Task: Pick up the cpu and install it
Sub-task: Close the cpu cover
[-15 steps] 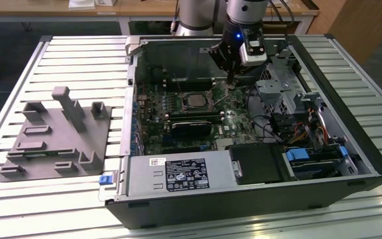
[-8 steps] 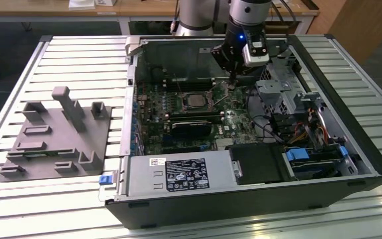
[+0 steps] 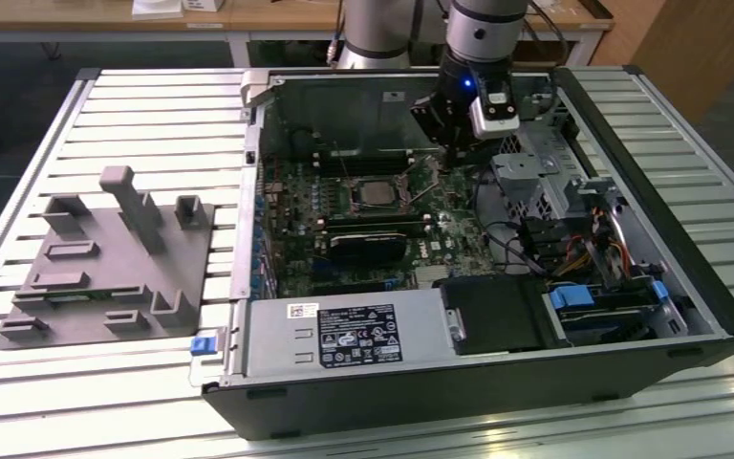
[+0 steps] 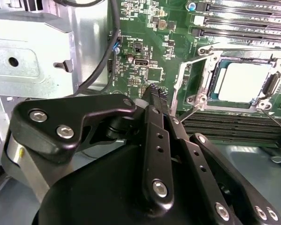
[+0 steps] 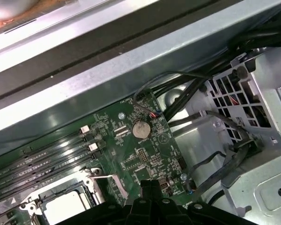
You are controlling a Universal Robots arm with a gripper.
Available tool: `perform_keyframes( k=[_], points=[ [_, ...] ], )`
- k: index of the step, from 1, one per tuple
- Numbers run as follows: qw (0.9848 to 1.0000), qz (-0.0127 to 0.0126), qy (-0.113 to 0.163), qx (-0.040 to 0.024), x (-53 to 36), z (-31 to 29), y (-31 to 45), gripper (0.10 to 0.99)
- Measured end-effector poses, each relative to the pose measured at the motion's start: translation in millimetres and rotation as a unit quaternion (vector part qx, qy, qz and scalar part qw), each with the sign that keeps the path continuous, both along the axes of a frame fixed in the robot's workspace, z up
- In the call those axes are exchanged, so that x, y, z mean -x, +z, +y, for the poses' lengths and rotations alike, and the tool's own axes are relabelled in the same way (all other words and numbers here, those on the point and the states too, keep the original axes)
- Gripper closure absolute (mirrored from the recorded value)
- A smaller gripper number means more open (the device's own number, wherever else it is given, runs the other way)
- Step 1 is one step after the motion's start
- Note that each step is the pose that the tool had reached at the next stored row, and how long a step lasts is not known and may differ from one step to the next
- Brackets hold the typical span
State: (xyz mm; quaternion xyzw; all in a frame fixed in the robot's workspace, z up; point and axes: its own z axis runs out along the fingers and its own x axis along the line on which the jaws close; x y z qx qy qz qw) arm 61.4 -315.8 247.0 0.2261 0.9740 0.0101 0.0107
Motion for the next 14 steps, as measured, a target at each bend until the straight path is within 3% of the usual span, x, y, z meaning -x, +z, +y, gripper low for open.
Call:
perform_keyframes(
  k=[8, 14],
  points=[
    [1.0000, 0.0001, 0.000, -0.0009, 11.3, -0.1, -1.1, 0.980],
    [1.0000, 0.0000, 0.000, -0.0071, 20.6, 0.0, 0.7, 0.980]
  ],
)
